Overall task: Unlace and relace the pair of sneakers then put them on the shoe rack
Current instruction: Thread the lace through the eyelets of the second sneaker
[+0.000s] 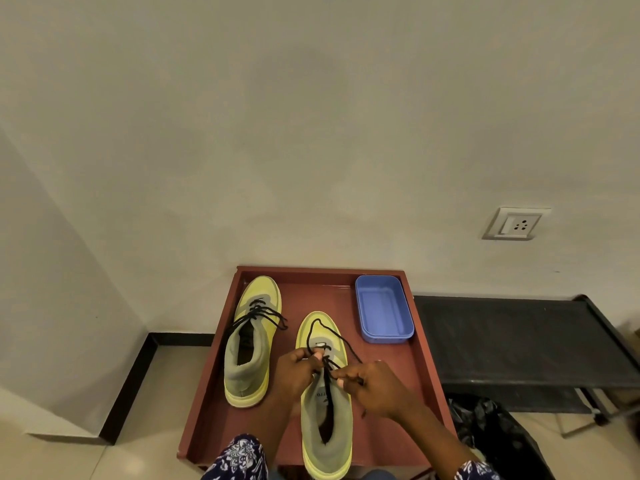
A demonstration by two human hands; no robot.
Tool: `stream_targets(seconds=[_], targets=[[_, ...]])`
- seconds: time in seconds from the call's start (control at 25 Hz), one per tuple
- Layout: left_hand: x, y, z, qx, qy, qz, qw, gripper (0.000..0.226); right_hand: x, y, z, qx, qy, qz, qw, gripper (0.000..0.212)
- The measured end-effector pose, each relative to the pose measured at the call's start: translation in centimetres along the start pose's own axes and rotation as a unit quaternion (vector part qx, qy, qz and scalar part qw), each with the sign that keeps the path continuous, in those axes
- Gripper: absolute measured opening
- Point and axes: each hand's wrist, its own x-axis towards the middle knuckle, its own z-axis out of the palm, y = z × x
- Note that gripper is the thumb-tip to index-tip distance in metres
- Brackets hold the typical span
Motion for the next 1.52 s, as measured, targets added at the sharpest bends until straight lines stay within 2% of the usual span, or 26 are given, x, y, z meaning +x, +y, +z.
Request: stream_targets(seconds=[0.16, 0.32, 0.48, 0.64, 0.8, 1.0, 1.12, 1.4, 1.52], targets=[[0.1, 0.0, 0.1, -0.016, 0.0, -0.012, 1.0, 0.012, -0.7, 0.6, 1.3, -0.046, 0.002, -0.015, 0.999, 0.031], [-0.3, 0.2, 0.0, -0.001, -0.003, 0.011, 1.0, 0.018, -1.0, 0.8, 2.1, -0.01, 0.014, 0.0, 1.0, 0.026], [0.0, 0.2, -0.4, 0.1, -0.018, 0.07, 0.992, 0.024, -1.0, 0.8, 1.8, 0.046, 0.077, 0.022, 0.996, 0.037], [0.1, 0.3, -0.3, 0.239, -0.006, 0.135, 0.961, 0.029, 0.2, 0.6, 1.3, 0.041, 0.079, 0.046, 0.995, 0.023], [0.6, 0.1, 0.1, 0.322, 0.009, 0.189, 0.928, 0.033, 1.7, 0.0, 1.4, 0.038, 0.061, 0.079, 0.994, 0.018], [0.8, -0.5, 0.5, 0.407, 0.051, 0.237, 0.881, 0.02, 3.4, -1.4, 0.8, 0.067, 0.035, 0.055, 0.996, 0.041], [0.6, -0.6, 0.7, 0.408, 0.046, 0.272, 0.87, 0.02, 4.2, -1.7, 0.4, 0.077, 0.016, 0.057, 0.995, 0.042], [1.0, -1.0, 0.4, 0.367, 0.049, 0.301, 0.879, 0.02, 5.1, -1.0, 1.0, 0.06, -0.045, 0.08, 0.994, 0.028], [1.1, -1.4, 0.3, 0.358, 0.056, 0.3, 0.883, 0.022, 5.0, -0.8, 1.2, 0.06, -0.03, 0.088, 0.994, 0.02]])
